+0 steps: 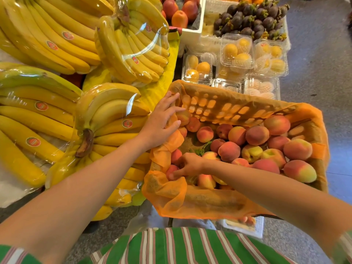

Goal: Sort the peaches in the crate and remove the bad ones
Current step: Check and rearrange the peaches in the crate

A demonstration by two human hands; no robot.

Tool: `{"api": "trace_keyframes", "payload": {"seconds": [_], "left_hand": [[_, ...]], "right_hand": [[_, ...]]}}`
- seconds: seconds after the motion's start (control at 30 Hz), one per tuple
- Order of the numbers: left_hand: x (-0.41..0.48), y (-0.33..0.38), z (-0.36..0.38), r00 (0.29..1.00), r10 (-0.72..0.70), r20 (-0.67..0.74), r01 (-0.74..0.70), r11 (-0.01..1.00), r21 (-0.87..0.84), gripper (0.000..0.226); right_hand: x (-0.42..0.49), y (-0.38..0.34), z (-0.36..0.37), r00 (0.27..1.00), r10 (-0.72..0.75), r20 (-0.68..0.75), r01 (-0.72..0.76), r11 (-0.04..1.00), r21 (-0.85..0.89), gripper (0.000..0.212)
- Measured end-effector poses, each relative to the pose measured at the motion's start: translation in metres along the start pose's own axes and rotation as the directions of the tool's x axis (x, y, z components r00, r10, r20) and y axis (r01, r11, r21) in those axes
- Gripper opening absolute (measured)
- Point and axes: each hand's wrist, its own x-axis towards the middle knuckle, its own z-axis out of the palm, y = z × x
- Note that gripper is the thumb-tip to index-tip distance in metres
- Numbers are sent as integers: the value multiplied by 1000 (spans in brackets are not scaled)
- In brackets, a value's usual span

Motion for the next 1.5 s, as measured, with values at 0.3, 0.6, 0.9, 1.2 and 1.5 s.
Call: {"api": "trace_keyframes", "payload": {"seconds": [0.3, 0.6, 0.9, 1.2, 1.5], "left_hand": [[0, 10, -4, 999, 22, -33, -17, 987, 158, 39], [-8, 48, 3, 967, 100, 235, -201, 865, 459, 77], [-3, 84, 16, 887, -317, 337, 401, 889, -222, 50], [-14, 87, 4, 935, -276, 225, 347, 844, -409, 65], [-27, 56, -27, 953, -295, -68, 217, 822, -527, 71]], "right_hand": [[-58, 24, -54, 995, -95, -35, 100, 894, 437, 50], [-93, 32, -80, 942, -201, -268, 329, 705, 628, 64], [-133, 35, -75, 831, -209, -516, 508, 662, 551, 63], [-144, 19, -88, 841, -248, -481, 517, 630, 579, 51], [-76, 13, -61, 963, -120, -242, 214, 885, 414, 43]]}}
